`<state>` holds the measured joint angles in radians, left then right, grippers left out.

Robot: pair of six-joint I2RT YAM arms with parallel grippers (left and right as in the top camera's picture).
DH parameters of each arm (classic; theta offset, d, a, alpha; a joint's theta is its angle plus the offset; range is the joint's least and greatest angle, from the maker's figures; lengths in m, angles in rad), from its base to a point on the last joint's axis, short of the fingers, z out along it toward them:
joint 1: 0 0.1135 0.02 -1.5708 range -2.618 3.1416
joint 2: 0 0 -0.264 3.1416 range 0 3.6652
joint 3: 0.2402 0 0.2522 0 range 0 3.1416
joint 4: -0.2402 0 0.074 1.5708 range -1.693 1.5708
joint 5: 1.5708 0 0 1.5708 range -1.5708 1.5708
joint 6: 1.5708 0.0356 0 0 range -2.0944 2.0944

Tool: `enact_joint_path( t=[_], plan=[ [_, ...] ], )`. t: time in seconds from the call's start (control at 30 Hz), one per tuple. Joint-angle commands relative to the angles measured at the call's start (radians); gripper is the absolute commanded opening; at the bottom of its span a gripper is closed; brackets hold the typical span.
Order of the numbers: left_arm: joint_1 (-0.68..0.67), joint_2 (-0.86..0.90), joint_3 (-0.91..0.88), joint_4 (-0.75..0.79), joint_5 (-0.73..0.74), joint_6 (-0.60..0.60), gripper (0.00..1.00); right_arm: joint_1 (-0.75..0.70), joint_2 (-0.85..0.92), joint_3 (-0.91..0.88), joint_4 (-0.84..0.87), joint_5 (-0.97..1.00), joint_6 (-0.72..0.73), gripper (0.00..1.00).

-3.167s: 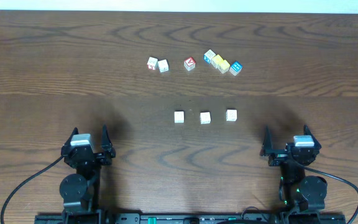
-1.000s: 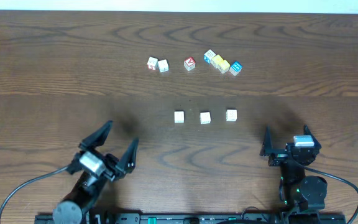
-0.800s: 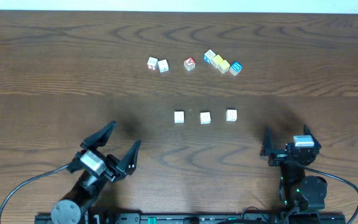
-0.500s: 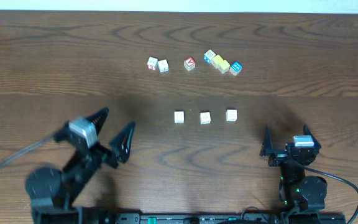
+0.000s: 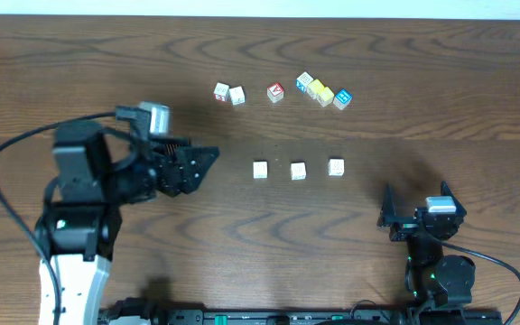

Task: Lift 3 blocks
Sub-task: 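Swing the left arm forward toward the white blocks near the back-left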

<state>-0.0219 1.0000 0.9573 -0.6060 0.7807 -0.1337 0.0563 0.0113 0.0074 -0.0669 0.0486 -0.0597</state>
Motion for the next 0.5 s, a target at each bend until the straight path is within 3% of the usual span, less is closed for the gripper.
enact_joint_path(
  t=[0.0, 0.1, 0.13, 0.17, 0.37, 0.47],
  plan=[
    [-0.125, 0.040, 0.109, -0.140, -0.470, -0.009, 0.77, -0.005, -0.005, -0.002, -0.004, -0.001, -0.009, 0.99],
    [-0.279, 0.112, 0.187, -0.270, -0.673, -0.010, 0.77, -0.005, -0.005, -0.002, -0.004, -0.001, -0.009, 0.99],
    [-0.321, 0.131, 0.198, -0.272, -0.681, -0.010, 0.83, -0.005, -0.005, -0.002, -0.004, -0.001, -0.009, 0.99],
    [-0.359, 0.145, 0.199, -0.260, -0.678, -0.010, 0.96, -0.005, -0.005, -0.002, -0.004, -0.001, -0.009, 0.99],
    [-0.509, 0.219, 0.198, -0.153, -0.668, -0.010, 0.96, -0.005, -0.005, -0.002, -0.004, -0.001, -0.009, 0.99],
    [-0.517, 0.265, 0.198, -0.087, -0.667, -0.135, 0.96, -0.005, -0.005, -0.002, -0.004, -0.001, -0.009, 0.99]
  ],
)
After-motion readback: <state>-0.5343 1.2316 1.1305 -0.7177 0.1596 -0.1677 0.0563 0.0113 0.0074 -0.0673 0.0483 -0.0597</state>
